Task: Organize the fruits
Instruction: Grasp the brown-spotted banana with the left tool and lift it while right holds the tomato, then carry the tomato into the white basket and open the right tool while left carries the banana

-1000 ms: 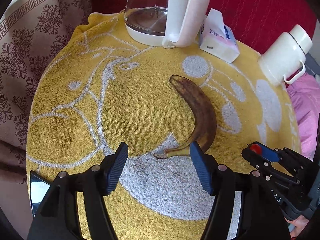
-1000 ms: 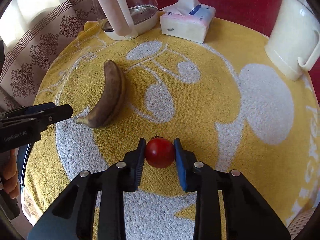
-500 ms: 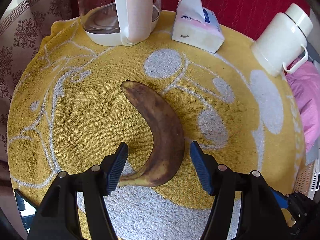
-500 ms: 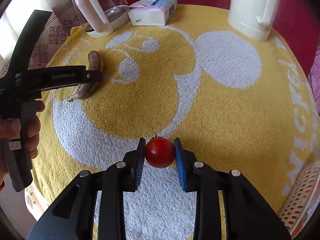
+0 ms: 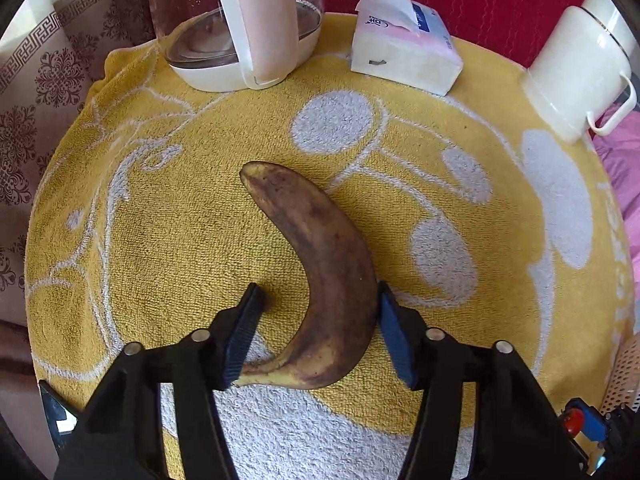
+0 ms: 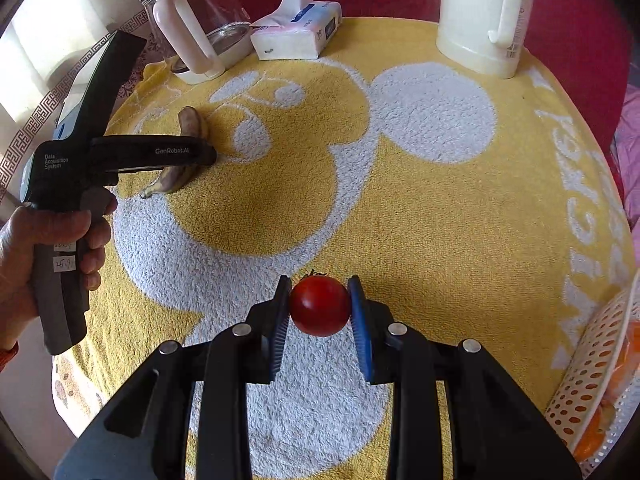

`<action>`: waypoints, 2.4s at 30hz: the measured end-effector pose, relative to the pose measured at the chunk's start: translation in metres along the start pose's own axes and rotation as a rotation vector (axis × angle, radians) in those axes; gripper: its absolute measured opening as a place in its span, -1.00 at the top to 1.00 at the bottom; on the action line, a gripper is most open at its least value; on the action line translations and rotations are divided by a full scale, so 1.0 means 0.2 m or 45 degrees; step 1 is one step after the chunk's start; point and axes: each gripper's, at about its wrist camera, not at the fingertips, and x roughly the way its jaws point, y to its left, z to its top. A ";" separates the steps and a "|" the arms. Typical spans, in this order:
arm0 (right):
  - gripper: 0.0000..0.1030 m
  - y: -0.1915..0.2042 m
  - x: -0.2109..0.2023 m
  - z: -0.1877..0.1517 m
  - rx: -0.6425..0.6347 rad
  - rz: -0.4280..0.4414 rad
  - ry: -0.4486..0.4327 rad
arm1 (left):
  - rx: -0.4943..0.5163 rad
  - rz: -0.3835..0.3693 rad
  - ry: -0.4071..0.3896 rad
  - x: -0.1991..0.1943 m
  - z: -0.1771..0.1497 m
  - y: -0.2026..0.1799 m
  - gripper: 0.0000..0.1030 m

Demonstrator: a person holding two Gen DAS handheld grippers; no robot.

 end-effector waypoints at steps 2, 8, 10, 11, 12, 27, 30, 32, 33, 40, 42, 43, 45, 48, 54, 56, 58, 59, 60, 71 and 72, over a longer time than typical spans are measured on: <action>0.43 -0.01 -0.02 0.00 -0.001 0.003 -0.008 | 0.030 -0.049 -0.005 -0.02 0.00 -0.01 0.34; 0.43 -0.05 -0.08 -0.01 0.011 0.014 -0.039 | 0.033 -0.134 -0.018 -0.10 -0.05 -0.02 0.37; 0.43 -0.07 -0.11 -0.02 0.018 0.016 -0.050 | 0.036 -0.168 -0.028 -0.14 -0.07 -0.03 0.37; 0.43 -0.08 -0.13 -0.02 0.020 0.017 -0.055 | 0.035 -0.185 -0.032 -0.19 -0.08 -0.07 0.37; 0.43 -0.09 -0.14 -0.03 0.023 0.017 -0.061 | 0.033 -0.203 -0.033 -0.22 -0.10 -0.08 0.37; 0.43 -0.24 -0.39 -0.17 0.132 0.062 -0.137 | 0.077 -0.287 -0.088 -0.57 -0.32 -0.27 0.37; 0.43 -0.29 -0.45 -0.21 0.162 0.059 -0.157 | 0.092 -0.289 -0.093 -0.61 -0.35 -0.33 0.37; 0.43 -0.33 -0.50 -0.23 0.171 0.050 -0.171 | 0.102 -0.291 -0.099 -0.63 -0.37 -0.37 0.37; 0.43 -0.35 -0.52 -0.25 0.176 0.044 -0.177 | 0.107 -0.293 -0.102 -0.65 -0.38 -0.39 0.37; 0.43 -0.56 -0.65 -0.37 0.254 -0.023 -0.203 | 0.154 -0.302 -0.132 -0.75 -0.44 -0.54 0.37; 0.43 -0.63 -0.68 -0.42 0.283 -0.051 -0.205 | 0.172 -0.304 -0.140 -0.77 -0.46 -0.59 0.37; 0.44 -0.67 -0.69 -0.44 0.299 -0.066 -0.204 | 0.179 -0.306 -0.143 -0.78 -0.46 -0.62 0.37; 0.44 -0.75 -0.71 -0.48 0.329 -0.100 -0.202 | 0.191 -0.313 -0.149 -0.81 -0.48 -0.66 0.37; 0.44 -0.88 -0.73 -0.53 0.385 -0.153 -0.202 | 0.212 -0.320 -0.157 -0.83 -0.50 -0.74 0.37; 0.44 -1.07 -0.76 -0.58 0.445 -0.227 -0.225 | 0.246 -0.334 -0.155 -0.86 -0.54 -0.86 0.37; 0.43 -1.10 -0.76 -0.57 0.453 -0.244 -0.234 | 0.254 -0.340 -0.149 -0.87 -0.56 -0.90 0.37; 0.43 -1.13 -0.75 -0.57 0.456 -0.248 -0.235 | 0.264 -0.347 -0.145 -0.88 -0.58 -0.94 0.37; 0.42 -1.14 -0.75 -0.57 0.457 -0.248 -0.231 | 0.269 -0.348 -0.143 -0.88 -0.58 -0.95 0.37; 0.37 -1.15 -0.75 -0.57 0.461 -0.249 -0.231 | 0.275 -0.351 -0.141 -0.88 -0.59 -0.97 0.37; -0.16 -1.22 -0.87 -0.69 0.530 -0.251 -0.292 | 0.367 -0.406 -0.143 -0.92 -0.63 -1.18 0.37; -0.17 -1.22 -0.89 -0.71 0.540 -0.254 -0.297 | 0.377 -0.415 -0.143 -0.93 -0.63 -1.21 0.37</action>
